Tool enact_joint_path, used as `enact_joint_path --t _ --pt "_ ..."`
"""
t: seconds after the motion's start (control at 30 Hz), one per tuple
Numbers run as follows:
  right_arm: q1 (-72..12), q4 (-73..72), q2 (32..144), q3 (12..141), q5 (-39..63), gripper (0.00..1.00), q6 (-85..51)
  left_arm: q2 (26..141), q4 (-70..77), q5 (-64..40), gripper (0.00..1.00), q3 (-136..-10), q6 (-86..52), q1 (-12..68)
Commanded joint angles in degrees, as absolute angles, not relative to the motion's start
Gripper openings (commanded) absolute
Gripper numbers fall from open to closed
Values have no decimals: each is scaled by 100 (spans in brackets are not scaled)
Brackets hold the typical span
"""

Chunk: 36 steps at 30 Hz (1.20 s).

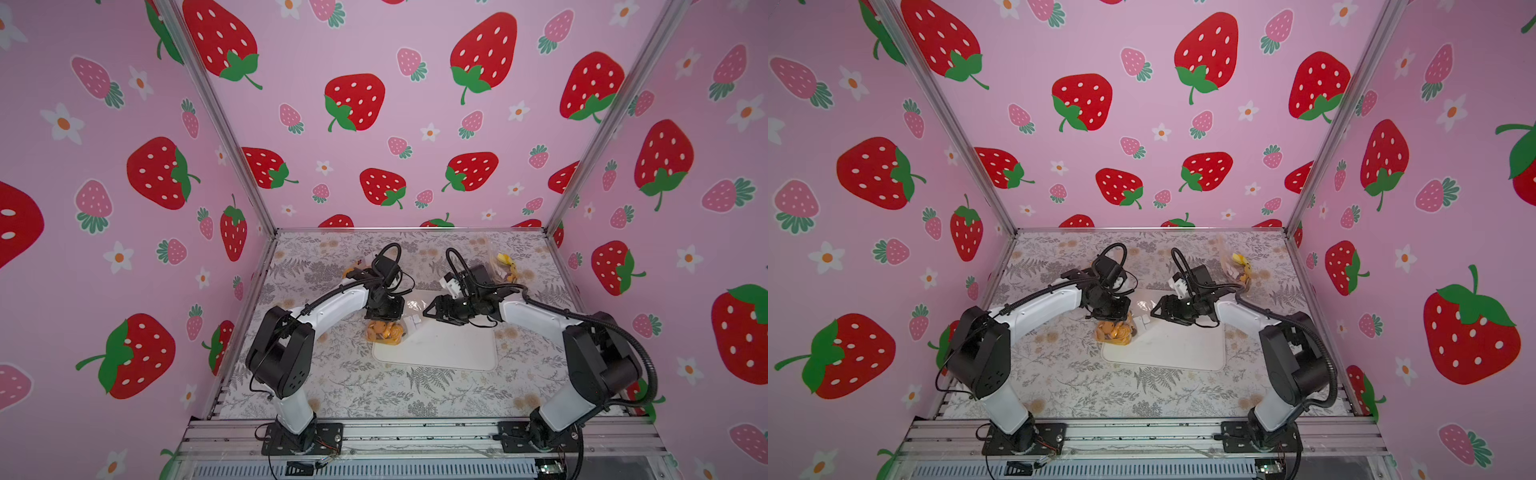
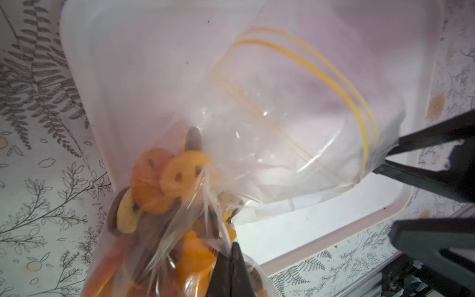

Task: Pour cookies out of the ziploc bag
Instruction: 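Pour the cookies out of the ziploc bag onto the tray.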

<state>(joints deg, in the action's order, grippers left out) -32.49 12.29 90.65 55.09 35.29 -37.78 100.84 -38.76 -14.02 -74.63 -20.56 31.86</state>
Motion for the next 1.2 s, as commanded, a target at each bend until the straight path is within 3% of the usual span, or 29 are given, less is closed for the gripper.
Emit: enact_joint_path --t 0.0,0.13,0.37,1.0,1.17 --pt "-3283 1378 8543 5450 3400 69 -3573 10147 -3789 -1502 0 -7725 -1967 3155" --pt "-3726 1431 8520 5599 3569 66 -3470 10100 -3732 -1516 0 -7710 -1986 3149" --pt "-4289 1174 9351 6214 3709 48 -3653 9824 -3706 -1556 0 -7607 -2013 3028" --pt "-4585 1028 9904 6607 3543 48 -3735 9667 -3707 -1677 0 -7477 -2025 2962" --pt "-4651 1032 10018 6697 3549 40 -3740 9703 -3762 -1630 0 -7526 -2003 2953"
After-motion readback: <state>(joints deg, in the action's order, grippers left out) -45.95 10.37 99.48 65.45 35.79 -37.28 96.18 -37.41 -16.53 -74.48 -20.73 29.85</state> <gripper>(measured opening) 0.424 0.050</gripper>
